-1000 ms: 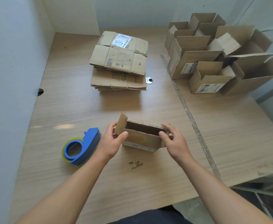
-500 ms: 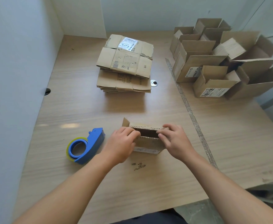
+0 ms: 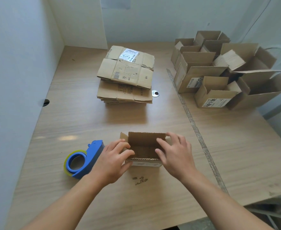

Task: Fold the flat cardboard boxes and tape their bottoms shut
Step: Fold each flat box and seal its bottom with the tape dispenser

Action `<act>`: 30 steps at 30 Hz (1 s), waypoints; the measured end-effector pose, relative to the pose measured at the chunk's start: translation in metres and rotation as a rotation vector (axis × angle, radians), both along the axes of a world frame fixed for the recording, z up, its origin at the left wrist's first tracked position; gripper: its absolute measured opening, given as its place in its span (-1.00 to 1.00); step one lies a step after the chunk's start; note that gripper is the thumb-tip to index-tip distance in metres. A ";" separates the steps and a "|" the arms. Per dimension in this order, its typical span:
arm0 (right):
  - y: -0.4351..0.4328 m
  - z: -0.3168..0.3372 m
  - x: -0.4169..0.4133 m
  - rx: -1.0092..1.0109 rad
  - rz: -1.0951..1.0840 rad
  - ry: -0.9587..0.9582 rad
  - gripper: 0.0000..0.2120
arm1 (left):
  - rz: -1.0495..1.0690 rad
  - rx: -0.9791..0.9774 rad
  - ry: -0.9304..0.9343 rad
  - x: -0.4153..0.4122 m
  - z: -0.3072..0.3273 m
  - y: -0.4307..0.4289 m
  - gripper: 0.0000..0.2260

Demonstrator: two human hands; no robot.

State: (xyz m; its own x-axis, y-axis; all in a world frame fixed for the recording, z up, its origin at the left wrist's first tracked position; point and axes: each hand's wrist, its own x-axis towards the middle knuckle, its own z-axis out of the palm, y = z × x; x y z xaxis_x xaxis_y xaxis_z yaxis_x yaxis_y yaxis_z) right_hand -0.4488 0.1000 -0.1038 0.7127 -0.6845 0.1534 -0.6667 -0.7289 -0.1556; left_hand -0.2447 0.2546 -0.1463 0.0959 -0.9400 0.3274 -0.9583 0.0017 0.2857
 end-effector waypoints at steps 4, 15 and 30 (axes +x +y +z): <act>0.009 0.001 -0.003 -0.058 0.155 -0.153 -0.72 | 0.000 -0.002 0.005 0.003 0.003 0.000 -0.74; 0.012 0.001 0.028 0.271 0.227 0.302 -0.70 | 0.084 0.005 0.077 0.012 0.013 0.004 -0.66; -0.064 -0.001 -0.076 -0.136 0.084 0.148 -0.61 | -0.019 0.019 0.127 -0.033 0.048 -0.089 -0.60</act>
State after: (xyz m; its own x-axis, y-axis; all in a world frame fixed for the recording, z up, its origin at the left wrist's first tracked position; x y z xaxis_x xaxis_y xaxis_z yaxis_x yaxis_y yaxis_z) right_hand -0.5247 0.0358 -0.1045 0.7879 -0.6020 0.1297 -0.6110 -0.7905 0.0425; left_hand -0.2779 0.1660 -0.0986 0.1175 -0.9481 0.2954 -0.9143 0.0129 0.4048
